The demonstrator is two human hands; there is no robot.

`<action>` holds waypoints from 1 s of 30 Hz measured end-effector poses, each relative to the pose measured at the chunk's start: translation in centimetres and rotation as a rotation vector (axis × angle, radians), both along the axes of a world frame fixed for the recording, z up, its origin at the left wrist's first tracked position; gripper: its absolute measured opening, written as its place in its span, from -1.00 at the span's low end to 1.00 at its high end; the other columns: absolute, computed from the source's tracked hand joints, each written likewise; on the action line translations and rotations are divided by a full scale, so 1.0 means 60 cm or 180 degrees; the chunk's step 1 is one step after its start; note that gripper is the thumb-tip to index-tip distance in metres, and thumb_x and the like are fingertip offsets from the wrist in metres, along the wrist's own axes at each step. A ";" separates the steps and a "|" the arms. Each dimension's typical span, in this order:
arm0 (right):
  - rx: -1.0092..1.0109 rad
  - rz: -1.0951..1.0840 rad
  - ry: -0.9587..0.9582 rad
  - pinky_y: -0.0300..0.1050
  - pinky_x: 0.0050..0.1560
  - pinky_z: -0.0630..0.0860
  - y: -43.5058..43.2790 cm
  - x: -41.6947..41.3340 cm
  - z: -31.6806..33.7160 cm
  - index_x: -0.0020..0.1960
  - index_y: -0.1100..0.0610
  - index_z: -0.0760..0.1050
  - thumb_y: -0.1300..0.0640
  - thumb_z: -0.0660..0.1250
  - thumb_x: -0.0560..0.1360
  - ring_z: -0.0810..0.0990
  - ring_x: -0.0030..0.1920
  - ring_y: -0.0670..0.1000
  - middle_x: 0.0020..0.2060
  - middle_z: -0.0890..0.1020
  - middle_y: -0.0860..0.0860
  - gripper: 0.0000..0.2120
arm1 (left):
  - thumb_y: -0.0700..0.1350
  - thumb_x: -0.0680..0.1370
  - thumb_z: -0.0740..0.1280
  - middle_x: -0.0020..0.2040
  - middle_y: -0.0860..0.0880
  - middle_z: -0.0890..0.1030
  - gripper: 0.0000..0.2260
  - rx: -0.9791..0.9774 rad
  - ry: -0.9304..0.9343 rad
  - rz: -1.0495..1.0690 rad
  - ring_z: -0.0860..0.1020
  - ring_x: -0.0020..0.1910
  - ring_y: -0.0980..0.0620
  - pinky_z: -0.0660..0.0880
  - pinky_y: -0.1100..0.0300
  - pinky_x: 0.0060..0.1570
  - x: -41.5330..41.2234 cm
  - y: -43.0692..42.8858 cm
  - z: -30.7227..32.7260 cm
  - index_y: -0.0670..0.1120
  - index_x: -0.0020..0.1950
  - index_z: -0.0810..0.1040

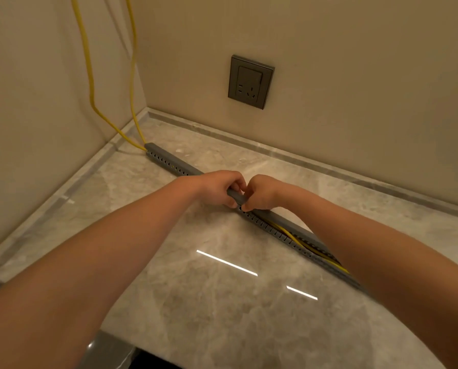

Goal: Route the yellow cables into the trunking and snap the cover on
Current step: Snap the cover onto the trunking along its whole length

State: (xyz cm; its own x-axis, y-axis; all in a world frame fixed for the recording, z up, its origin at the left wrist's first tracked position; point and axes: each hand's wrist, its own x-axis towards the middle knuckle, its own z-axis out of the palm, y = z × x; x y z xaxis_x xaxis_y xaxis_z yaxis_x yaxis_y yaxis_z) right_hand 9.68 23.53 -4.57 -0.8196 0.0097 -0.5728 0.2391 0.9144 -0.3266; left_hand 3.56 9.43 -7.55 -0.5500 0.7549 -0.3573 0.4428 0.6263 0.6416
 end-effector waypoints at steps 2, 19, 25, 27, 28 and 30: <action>0.0191 0.0110 0.0179 -0.16 -0.27 0.42 -0.006 0.005 -0.002 -0.08 0.24 0.57 0.12 0.42 0.44 0.51 -0.26 0.06 -0.39 0.48 0.02 -0.82 | -0.23 0.45 0.45 0.09 0.04 0.57 -0.59 -0.0014 -0.0039 0.0018 0.55 0.05 0.05 0.49 0.21 0.06 0.001 0.000 0.002 -0.04 0.24 0.41; -0.0192 0.0171 0.0309 -0.15 -0.17 0.40 0.023 0.033 0.002 0.04 0.17 0.65 0.05 0.39 0.49 0.50 -0.24 0.01 -0.24 0.60 0.06 -0.77 | -0.14 0.49 0.40 0.12 0.04 0.57 -0.63 0.0182 0.0385 0.0070 0.53 0.06 0.06 0.50 0.10 0.12 0.027 -0.014 -0.012 0.03 0.28 0.49; 0.0164 0.0219 0.0010 -0.05 -0.16 0.63 0.028 0.033 0.006 0.18 0.16 0.53 -0.06 0.34 0.51 0.63 -0.08 0.12 0.00 0.61 0.12 -0.64 | -0.07 0.50 0.38 0.21 0.04 0.54 -0.58 -0.0112 0.0979 -0.0043 0.41 0.20 0.01 0.40 0.05 0.24 0.044 -0.010 -0.007 0.06 0.36 0.45; 0.0314 0.0178 -0.0098 0.02 -0.07 0.62 0.035 0.041 0.000 0.14 0.17 0.49 -0.17 0.25 0.54 0.62 -0.05 0.13 0.00 0.59 0.12 -0.58 | -0.03 0.47 0.42 0.24 0.03 0.48 -0.56 0.0030 0.1493 0.0333 0.37 0.27 0.00 0.36 0.10 0.25 0.065 -0.013 -0.007 0.06 0.34 0.45; 0.0389 0.0237 -0.0091 0.03 -0.01 0.58 0.038 0.045 -0.006 0.13 0.16 0.48 -0.22 0.18 0.56 0.59 -0.03 0.12 0.01 0.59 0.11 -0.55 | 0.01 0.45 0.45 0.20 0.04 0.48 -0.59 0.0144 0.1786 0.0716 0.37 0.25 0.01 0.37 0.13 0.20 0.080 -0.015 -0.009 0.06 0.27 0.46; 0.0372 0.0265 0.0112 0.00 0.04 0.48 0.041 0.054 -0.020 0.11 0.13 0.49 -0.24 0.05 0.59 0.54 -0.01 0.09 0.01 0.58 0.07 -0.52 | 0.06 0.42 0.46 0.03 0.08 0.50 -0.70 0.0307 0.2084 0.1607 0.44 0.07 0.04 0.40 0.17 0.00 0.113 -0.016 -0.019 0.05 0.06 0.44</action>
State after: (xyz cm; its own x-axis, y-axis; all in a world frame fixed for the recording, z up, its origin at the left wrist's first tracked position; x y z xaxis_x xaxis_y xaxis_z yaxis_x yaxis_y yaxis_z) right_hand 12.89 26.00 -5.78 -0.8399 0.0057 -0.5426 0.1511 0.9629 -0.2238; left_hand 10.34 8.48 -8.67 -0.9048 0.3726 0.2061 0.4257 0.8051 0.4130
